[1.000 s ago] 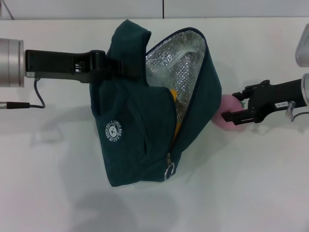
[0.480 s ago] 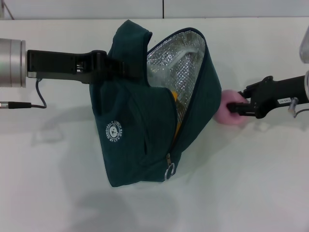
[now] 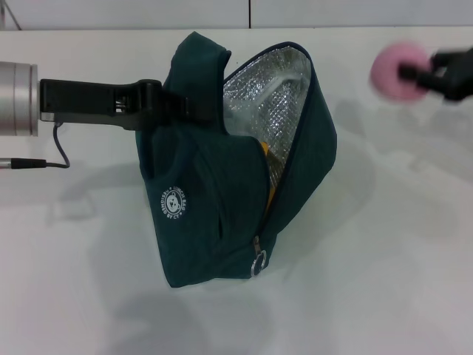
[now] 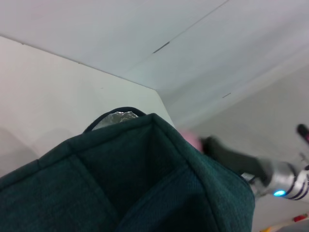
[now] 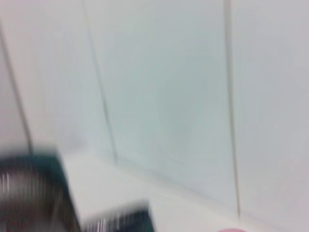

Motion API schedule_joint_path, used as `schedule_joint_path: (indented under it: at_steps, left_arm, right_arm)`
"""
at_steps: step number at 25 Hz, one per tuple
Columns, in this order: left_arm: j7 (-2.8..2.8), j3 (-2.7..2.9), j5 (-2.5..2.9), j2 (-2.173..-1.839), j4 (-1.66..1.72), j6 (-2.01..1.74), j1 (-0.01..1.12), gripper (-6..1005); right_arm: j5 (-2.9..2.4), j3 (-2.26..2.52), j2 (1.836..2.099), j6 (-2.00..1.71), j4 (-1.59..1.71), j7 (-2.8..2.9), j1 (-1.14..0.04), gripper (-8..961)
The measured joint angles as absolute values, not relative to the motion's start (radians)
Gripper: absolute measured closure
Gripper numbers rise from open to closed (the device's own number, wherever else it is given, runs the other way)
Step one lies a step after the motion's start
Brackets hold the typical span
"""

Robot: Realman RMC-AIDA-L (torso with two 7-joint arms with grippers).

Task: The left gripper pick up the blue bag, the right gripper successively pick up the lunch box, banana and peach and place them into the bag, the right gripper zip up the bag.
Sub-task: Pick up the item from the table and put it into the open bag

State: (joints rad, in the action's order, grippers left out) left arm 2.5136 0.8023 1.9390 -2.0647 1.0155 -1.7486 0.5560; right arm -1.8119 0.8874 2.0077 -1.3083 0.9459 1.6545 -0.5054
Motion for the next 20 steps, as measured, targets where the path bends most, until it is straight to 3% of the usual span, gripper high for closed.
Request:
schedule_joint_path:
  at_steps: [6, 20]
  left_arm:
    - [2.513, 0.802, 1.939, -2.065, 1.015, -1.75, 0.559, 963]
    - [2.513, 0.802, 1.939, -2.068, 1.016, -1.75, 0.565, 964]
  right_arm:
    - [-1.5, 0.834, 2.001, -1.422, 0.867, 1.533, -0.48, 717]
    - [-1.486, 1.043, 2.012, -1.464, 0.726, 1.444, -0.654, 826]
